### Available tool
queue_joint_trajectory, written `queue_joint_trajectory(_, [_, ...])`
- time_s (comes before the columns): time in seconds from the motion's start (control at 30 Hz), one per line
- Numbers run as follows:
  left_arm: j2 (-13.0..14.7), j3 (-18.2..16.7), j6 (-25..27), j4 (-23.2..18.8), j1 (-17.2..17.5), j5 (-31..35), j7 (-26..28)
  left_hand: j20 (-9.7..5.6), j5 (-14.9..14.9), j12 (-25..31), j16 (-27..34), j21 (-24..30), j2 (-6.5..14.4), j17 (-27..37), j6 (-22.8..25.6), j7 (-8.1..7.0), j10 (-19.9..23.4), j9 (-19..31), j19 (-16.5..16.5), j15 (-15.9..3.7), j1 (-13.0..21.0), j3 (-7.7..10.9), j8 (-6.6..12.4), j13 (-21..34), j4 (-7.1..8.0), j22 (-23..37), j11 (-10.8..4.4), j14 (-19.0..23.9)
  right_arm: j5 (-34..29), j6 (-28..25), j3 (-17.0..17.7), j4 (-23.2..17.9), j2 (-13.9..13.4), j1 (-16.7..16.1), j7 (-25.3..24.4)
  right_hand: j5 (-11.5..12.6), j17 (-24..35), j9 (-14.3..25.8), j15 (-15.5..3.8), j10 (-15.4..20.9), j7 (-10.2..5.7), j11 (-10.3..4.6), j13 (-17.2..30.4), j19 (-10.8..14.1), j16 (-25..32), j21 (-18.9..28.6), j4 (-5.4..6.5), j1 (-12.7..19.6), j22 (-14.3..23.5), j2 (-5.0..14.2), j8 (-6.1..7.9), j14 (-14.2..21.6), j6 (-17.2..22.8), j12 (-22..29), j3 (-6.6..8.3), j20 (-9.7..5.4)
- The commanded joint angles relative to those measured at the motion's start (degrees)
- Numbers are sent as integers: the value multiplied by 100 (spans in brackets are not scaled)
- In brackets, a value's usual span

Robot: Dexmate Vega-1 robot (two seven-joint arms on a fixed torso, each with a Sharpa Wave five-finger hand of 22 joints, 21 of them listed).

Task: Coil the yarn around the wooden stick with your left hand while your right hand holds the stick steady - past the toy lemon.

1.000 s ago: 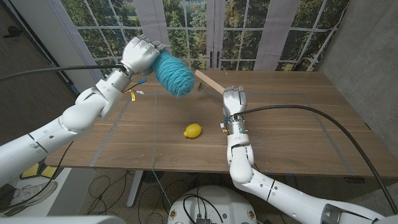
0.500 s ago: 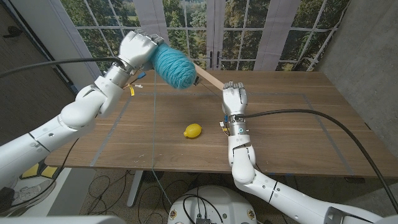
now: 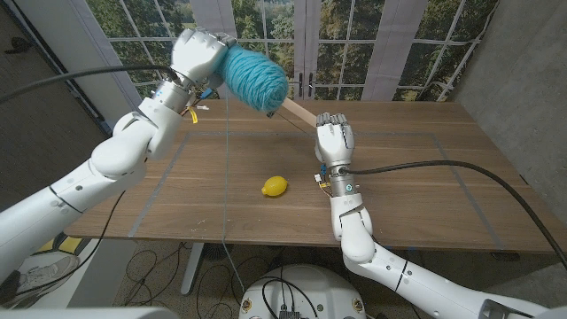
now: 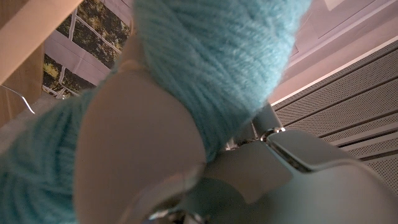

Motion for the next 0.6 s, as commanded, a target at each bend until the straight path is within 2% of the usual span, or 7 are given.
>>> queue_joint_trajectory(0.03, [-390,296,272,-392,-460,580,-1100,-1267,0,-13,36,78,1016,1474,257,-126,421,19,475,-2144,732,663,39,10,154,-7,-367,2286,87,792,200,-473,-608,-269,-679,70,58,237,-1274,1162,-1330,-1196,49,-53,-20,78,36,81,24,130,74,536,1320,33,-8,-424])
queue_joint_trajectory(0.33, [-585,366,346,-687,-571,1135,-1572,-1266,1,-40,39,129,1001,1473,307,-112,439,6,451,-2143,733,670,41,31,153,-46,-357,2283,-52,1220,375,-821,-915,-423,-675,94,146,319,-1272,1119,-1335,-1197,101,-77,-70,138,54,68,21,121,111,539,1272,24,-36,-517])
queue_joint_trajectory(0.6, [-690,304,427,-857,-559,1626,-1995,-1265,4,-81,46,173,991,1479,316,-121,449,-4,428,-2144,730,675,27,28,155,-76,-377,2284,-36,1623,537,-940,-1081,-603,-970,115,222,391,-1273,1114,-1350,-1205,136,-100,-114,190,79,52,12,130,147,550,1240,22,-56,-592])
